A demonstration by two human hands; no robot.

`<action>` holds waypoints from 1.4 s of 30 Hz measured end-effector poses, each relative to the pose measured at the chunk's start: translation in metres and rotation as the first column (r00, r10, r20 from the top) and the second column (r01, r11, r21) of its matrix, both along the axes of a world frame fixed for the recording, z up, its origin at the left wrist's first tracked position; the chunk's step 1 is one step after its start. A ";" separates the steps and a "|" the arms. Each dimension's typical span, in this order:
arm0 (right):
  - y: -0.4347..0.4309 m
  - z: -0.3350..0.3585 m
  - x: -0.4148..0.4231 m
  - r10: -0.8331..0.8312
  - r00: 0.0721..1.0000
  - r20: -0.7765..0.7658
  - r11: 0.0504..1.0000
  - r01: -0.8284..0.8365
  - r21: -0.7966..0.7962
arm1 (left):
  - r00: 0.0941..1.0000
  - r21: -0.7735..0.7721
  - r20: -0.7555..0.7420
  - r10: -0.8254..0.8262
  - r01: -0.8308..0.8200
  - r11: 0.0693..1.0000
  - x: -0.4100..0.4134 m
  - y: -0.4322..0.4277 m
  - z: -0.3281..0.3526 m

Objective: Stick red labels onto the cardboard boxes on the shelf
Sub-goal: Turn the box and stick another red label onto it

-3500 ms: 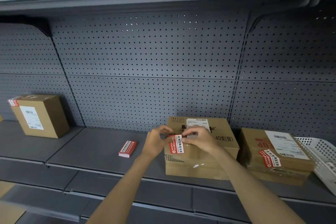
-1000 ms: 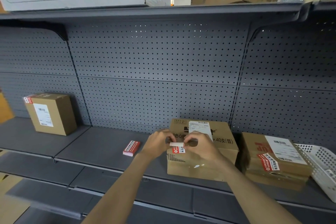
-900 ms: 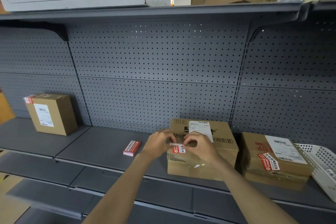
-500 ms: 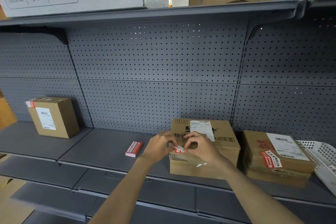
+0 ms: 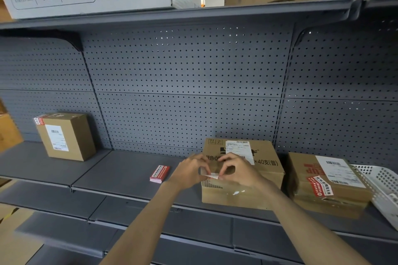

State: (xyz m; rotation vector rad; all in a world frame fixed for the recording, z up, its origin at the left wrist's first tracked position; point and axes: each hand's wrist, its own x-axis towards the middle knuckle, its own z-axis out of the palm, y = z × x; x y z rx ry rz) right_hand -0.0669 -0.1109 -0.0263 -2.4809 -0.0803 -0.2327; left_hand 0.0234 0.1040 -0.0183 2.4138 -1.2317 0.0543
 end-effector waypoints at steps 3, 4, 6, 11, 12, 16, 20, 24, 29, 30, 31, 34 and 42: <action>0.001 0.002 -0.002 0.035 0.999 -0.023 0.999 -0.035 0.005 | 0.999 0.020 -0.029 -0.020 0.020 1.000 0.000 0.000 0.003; 0.002 0.004 -0.003 0.043 0.999 -0.031 0.999 -0.043 0.000 | 0.999 0.029 -0.031 -0.027 0.027 0.999 0.000 0.000 0.004; 0.003 0.007 -0.004 0.051 0.997 -0.051 0.999 -0.052 -0.008 | 0.999 0.051 -0.037 -0.039 0.040 0.998 0.001 0.000 0.004; 0.001 0.009 -0.003 0.082 0.993 -0.086 0.997 -0.083 -0.010 | 0.997 0.084 -0.045 -0.058 0.061 0.995 0.000 0.000 0.005; 0.002 0.009 -0.003 0.082 0.993 -0.090 0.996 -0.084 -0.016 | 0.997 0.090 -0.044 -0.057 0.060 0.994 0.000 0.000 0.006; 0.005 0.013 -0.007 0.089 0.991 -0.100 0.995 -0.094 -0.046 | 0.997 0.114 -0.049 -0.066 0.072 0.991 0.001 -0.001 0.007; 0.005 0.017 -0.008 0.109 0.986 -0.124 0.991 -0.118 -0.067 | 0.995 0.143 -0.066 -0.077 0.085 0.986 0.003 -0.002 0.009; 0.005 0.014 -0.009 0.104 0.987 -0.124 0.989 -0.116 -0.092 | 0.995 0.164 -0.075 -0.070 0.081 0.983 0.001 -0.005 0.010; 0.005 0.013 -0.008 0.105 0.986 -0.128 0.987 -0.119 -0.108 | 0.993 0.175 -0.092 -0.069 0.084 0.981 -0.001 -0.004 0.012; 0.005 0.013 -0.008 0.105 0.986 -0.127 0.986 -0.120 -0.119 | 0.994 0.180 -0.087 -0.068 0.082 0.980 -0.001 -0.004 0.013; 0.006 0.013 -0.008 0.106 0.986 -0.126 0.985 -0.122 -0.125 | 0.995 0.188 -0.079 -0.065 0.079 0.979 -0.001 -0.004 0.015; 0.005 0.013 -0.007 0.114 0.984 -0.137 0.985 -0.130 -0.115 | 0.996 0.208 -0.070 -0.051 0.065 0.976 -0.004 -0.007 0.018; 0.001 0.015 -0.004 0.133 0.974 -0.183 0.986 -0.148 -0.071 | 0.990 0.221 -0.128 -0.051 0.079 0.972 -0.006 -0.006 0.022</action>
